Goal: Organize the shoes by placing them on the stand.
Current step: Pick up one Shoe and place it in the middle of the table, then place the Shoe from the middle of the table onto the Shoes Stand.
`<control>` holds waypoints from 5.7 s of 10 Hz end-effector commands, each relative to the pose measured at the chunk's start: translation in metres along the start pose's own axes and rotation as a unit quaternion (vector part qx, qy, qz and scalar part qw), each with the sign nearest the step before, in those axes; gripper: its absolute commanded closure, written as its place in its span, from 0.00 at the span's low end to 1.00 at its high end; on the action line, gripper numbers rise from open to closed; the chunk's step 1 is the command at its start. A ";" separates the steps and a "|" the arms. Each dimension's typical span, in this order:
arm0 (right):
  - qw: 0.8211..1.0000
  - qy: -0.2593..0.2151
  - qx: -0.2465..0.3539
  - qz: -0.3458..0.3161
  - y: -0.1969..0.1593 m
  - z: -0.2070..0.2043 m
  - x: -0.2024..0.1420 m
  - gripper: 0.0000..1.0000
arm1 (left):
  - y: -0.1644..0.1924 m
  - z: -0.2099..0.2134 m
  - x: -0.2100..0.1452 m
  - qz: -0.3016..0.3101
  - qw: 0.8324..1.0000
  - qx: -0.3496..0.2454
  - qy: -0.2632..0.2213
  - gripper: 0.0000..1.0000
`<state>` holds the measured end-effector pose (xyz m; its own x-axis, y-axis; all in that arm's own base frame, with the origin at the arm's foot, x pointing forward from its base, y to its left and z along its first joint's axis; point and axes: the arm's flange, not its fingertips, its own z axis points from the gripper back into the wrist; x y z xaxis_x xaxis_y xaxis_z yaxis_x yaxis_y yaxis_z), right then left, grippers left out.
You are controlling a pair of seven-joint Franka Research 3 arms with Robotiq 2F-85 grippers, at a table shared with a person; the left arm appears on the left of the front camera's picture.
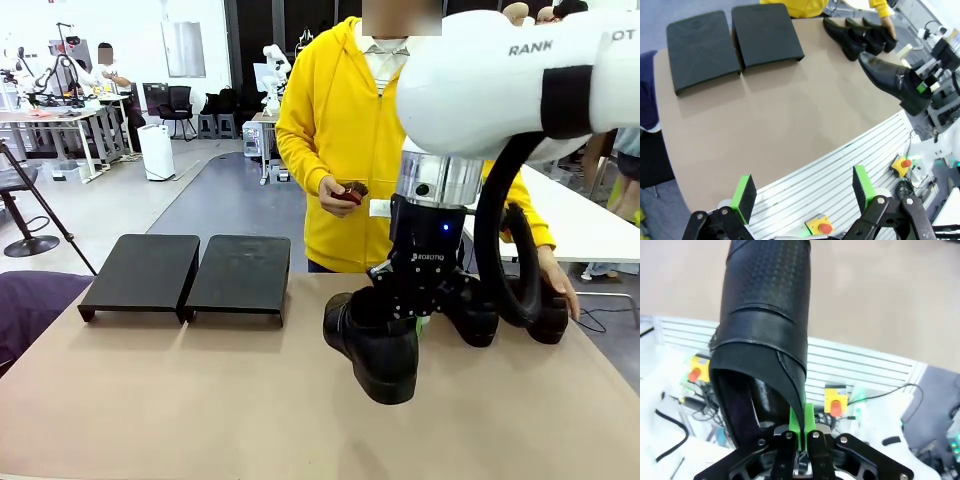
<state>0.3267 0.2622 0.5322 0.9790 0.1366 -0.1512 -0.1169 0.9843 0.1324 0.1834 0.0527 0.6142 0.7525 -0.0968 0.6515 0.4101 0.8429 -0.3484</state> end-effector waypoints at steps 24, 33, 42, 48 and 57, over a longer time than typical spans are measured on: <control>0.998 -0.022 -0.007 -0.066 0.198 -0.167 0.098 0.56 | 0.000 0.002 -0.001 -0.004 1.000 -0.009 -0.001 0.00; 0.999 -0.004 -0.001 0.055 0.133 -0.036 -0.024 0.00 | 0.000 0.002 -0.001 -0.004 1.000 -0.009 -0.001 0.00; 0.934 -0.193 0.204 0.220 -0.202 0.076 -0.171 0.00 | 0.000 0.002 -0.001 -0.004 1.000 -0.009 -0.001 0.00; 0.940 -0.198 0.196 0.197 -0.218 0.088 -0.178 0.00 | 0.000 0.002 -0.001 -0.004 1.000 -0.009 -0.001 0.00; 0.940 -0.198 0.196 0.197 -0.218 0.088 -0.178 0.00 | -0.044 -0.094 0.038 0.007 0.996 -0.053 0.069 0.00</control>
<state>0.1900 0.0143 0.6147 0.8796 0.3320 0.3408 -0.4651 0.7508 0.4691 0.2069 0.0078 0.6073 0.7828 -0.1412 0.6060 0.4543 0.7951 -0.4017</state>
